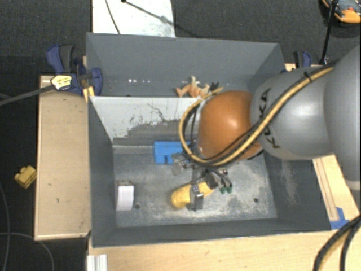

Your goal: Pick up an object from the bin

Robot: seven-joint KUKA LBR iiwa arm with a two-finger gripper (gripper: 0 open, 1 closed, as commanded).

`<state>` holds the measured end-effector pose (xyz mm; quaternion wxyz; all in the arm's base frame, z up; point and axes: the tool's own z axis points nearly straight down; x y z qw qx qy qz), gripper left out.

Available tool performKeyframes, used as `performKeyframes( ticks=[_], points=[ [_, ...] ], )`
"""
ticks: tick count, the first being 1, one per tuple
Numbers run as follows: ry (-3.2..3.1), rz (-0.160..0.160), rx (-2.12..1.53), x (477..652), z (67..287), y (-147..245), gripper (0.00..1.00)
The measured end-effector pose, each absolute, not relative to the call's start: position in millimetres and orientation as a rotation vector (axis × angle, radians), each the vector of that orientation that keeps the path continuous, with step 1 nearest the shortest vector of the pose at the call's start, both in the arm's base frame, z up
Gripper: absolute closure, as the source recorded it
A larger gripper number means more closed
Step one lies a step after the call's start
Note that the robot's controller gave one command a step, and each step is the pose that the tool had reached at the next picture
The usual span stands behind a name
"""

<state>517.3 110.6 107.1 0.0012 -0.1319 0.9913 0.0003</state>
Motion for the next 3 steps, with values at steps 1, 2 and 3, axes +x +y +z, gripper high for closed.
performKeyframes(
  ticks=[1,2,3],
  points=[
    [3.072,0.0,-0.646,516.4,90,105,0.0],
    [3.115,0.001,-0.413,515.8,70,94,1.0],
    [3.116,0.001,-0.409,515.8,70,94,1.0]
  ],
)
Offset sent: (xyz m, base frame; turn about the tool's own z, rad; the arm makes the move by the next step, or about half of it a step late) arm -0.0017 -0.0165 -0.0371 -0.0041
